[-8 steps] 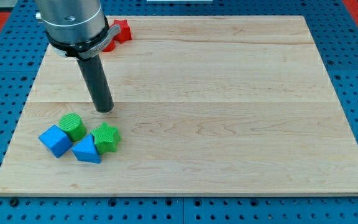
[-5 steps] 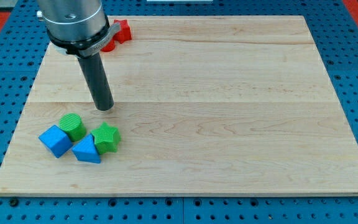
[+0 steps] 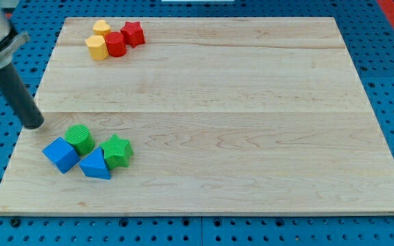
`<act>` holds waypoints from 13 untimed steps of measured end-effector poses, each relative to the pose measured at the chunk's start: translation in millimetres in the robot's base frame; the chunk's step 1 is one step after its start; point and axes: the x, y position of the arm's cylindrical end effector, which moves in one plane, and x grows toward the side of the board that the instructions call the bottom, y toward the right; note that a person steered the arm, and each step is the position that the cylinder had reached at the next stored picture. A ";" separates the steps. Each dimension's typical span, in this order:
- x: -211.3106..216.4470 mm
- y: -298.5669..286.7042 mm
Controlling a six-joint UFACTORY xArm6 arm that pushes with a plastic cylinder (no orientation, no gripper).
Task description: Move the green star bottom right to the red circle
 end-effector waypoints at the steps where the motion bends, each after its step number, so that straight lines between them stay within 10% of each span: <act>1: 63.6 -18.9; 3: 114.0 94.7; 13: -175.1 254.8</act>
